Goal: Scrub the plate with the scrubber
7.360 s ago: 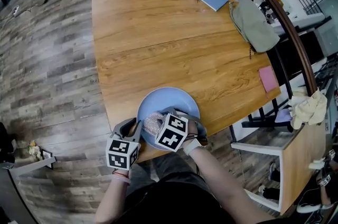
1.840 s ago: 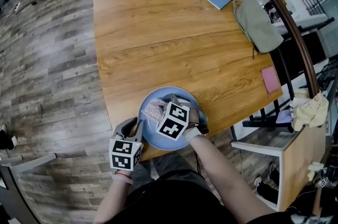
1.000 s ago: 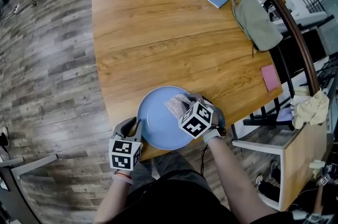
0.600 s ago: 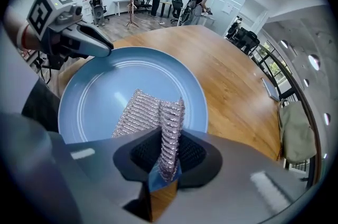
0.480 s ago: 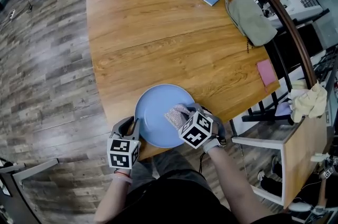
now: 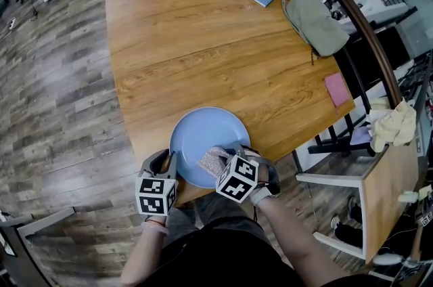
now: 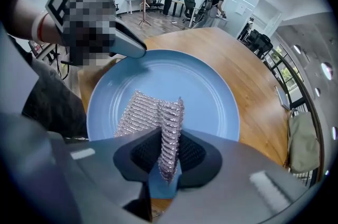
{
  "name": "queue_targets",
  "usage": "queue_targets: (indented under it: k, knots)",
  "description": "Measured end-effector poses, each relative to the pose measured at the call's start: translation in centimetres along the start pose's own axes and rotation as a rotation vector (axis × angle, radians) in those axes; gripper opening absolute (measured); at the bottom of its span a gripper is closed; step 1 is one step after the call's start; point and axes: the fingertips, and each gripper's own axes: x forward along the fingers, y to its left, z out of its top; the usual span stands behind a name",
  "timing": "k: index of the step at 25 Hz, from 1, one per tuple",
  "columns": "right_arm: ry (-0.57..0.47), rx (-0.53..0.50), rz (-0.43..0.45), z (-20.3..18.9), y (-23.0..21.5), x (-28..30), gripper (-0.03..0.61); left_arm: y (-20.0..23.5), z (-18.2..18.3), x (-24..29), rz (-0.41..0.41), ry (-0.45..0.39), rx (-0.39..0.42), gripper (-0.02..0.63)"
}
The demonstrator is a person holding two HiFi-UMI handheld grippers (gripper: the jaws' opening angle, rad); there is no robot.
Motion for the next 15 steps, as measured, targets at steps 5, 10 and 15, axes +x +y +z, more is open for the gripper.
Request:
queue_targets:
  k: [5, 10, 15]
  knots:
    - [-0.024, -0.076, 0.042, 2.4, 2.1, 0.6, 0.080, -0.1, 0.0, 0.0, 0.003, -0.005, -0.007, 0.058]
    - [-0.047, -0.146, 0.070, 5.0, 3.1, 1.3, 0.080, -0.1, 0.0, 0.0, 0.006, -0.006, -0.014, 0.058]
    - [-0.073, -0.140, 0.079, 6.5, 1.9, 2.0, 0.080, -0.1, 0.0, 0.0, 0.008, -0.008, -0.013, 0.058]
